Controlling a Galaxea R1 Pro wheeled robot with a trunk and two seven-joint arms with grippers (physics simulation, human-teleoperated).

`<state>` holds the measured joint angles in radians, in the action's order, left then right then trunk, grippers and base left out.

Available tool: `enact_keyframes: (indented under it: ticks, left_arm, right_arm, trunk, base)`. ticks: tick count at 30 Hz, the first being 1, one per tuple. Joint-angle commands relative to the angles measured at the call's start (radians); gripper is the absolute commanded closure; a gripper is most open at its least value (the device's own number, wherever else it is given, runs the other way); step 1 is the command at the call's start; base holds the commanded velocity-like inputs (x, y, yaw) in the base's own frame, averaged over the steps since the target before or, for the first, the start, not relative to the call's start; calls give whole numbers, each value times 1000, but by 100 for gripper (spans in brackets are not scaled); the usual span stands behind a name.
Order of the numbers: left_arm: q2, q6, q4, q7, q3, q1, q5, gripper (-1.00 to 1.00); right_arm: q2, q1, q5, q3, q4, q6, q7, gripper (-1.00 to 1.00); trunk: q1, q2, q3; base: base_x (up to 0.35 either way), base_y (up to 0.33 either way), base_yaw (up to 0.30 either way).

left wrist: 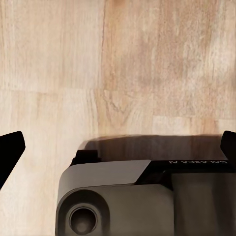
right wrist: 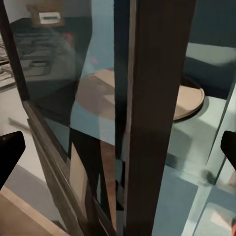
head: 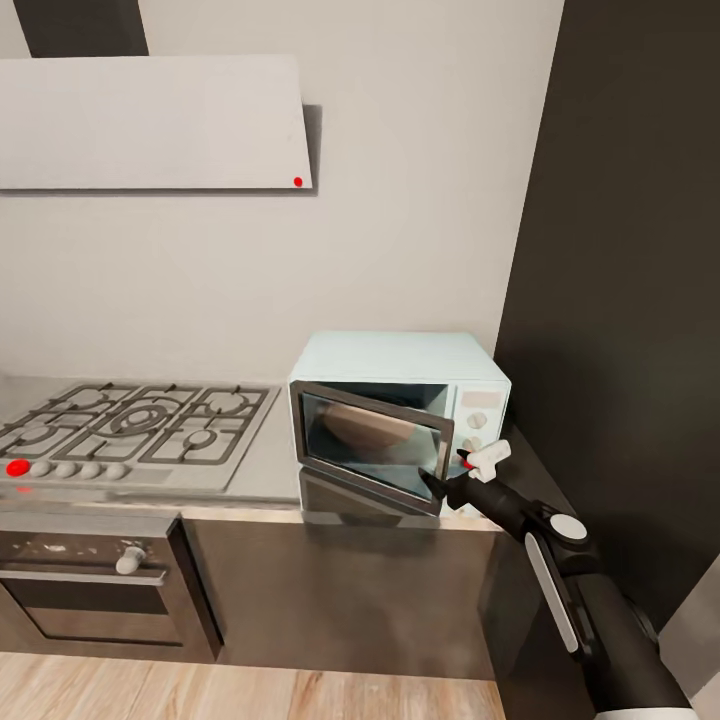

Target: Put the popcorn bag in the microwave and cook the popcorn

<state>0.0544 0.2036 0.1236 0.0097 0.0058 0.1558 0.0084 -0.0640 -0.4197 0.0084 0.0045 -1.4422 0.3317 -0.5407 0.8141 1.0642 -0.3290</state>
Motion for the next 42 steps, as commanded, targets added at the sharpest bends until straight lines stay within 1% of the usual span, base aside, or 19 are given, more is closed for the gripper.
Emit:
enact_keyframes:
  ticks: [1, 14, 16, 21, 25, 26, 37, 42]
  left_arm:
    - [0, 3, -1, 1, 0, 1, 1, -100]
    - [1, 3, -1, 1, 0, 0, 1, -100]
    - [1, 3, -1, 1, 0, 0, 1, -100]
    - [1, 3, -1, 1, 0, 1, 1, -100]
    - [1, 3, -1, 1, 0, 1, 1, -100]
    - [1, 3, -1, 1, 0, 1, 1, -100]
    - [1, 3, -1, 1, -1, 0, 1, -100]
    - [1, 3, -1, 1, 0, 0, 1, -100]
  right_arm:
    - [-1, -1, 1, 1, -1, 6, -2, -100]
    - [-2, 1, 1, 9, -4, 6, -7, -100]
    - [-2, 2, 1, 11, -4, 6, -29, -100]
    - [-2, 1, 2, 11, -4, 7, -137, -100]
    - [-2, 1, 4, 13, -5, 7, -165, -100]
    - [-2, 1, 4, 14, -5, 7, -189, -100]
    - [-8, 1, 5, 17, -10, 7, -257, -100]
    - [-9, 1, 5, 17, -12, 7, -260, -100]
  trunk:
    - [0, 1, -1]
    - [0, 1, -1]
    - [0, 1, -1]
    - [0, 1, -1]
    - [0, 1, -1]
    - [0, 1, -1]
    - [0, 1, -1]
    - [0, 1, -1]
  base:
    - [1, -1, 0]
    - [49, -4, 0]
    - [0, 0, 0]
    - [0, 0, 0]
    - [0, 0, 0]
    - [0, 0, 0]
    - [0, 0, 0]
    - [0, 0, 0]
